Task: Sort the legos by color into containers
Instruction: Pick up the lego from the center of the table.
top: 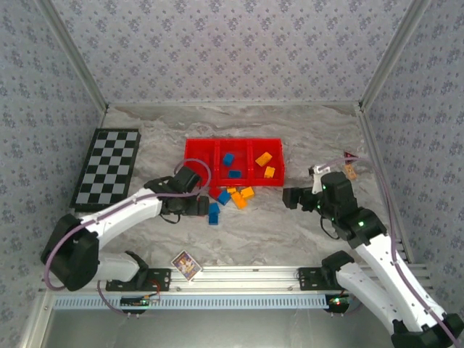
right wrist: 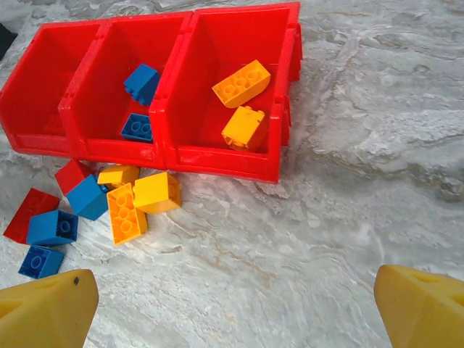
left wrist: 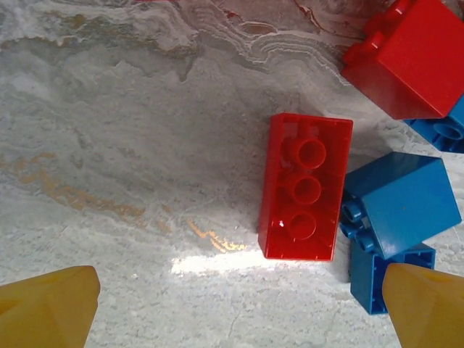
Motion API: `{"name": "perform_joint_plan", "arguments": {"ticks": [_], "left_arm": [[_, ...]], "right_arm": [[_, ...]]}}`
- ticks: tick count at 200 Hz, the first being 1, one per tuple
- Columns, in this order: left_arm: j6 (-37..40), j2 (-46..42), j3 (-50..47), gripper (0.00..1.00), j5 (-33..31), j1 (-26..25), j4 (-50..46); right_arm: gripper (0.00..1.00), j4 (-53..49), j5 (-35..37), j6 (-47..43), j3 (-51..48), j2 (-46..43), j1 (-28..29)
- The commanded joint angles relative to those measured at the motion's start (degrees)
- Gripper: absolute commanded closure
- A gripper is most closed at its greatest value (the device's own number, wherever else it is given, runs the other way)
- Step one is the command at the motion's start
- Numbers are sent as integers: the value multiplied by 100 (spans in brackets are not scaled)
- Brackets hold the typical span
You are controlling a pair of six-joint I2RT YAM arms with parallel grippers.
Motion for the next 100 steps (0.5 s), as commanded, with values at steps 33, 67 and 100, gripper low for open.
{"name": "perform_joint_plan", "arguments": {"ticks": [33, 67, 100], "left_arm": [[182, 751, 813, 0, -52, -45, 134], [184, 1192, 1116, 5, -192, -46, 90], [107, 1511, 1172, 12, -246, -28, 113]], "right_arm": [[0, -434, 294, 252, -256, -973, 118], [0, -493, 598, 243, -243, -927, 313], [0, -527, 675, 243, -239, -896, 411]]}}
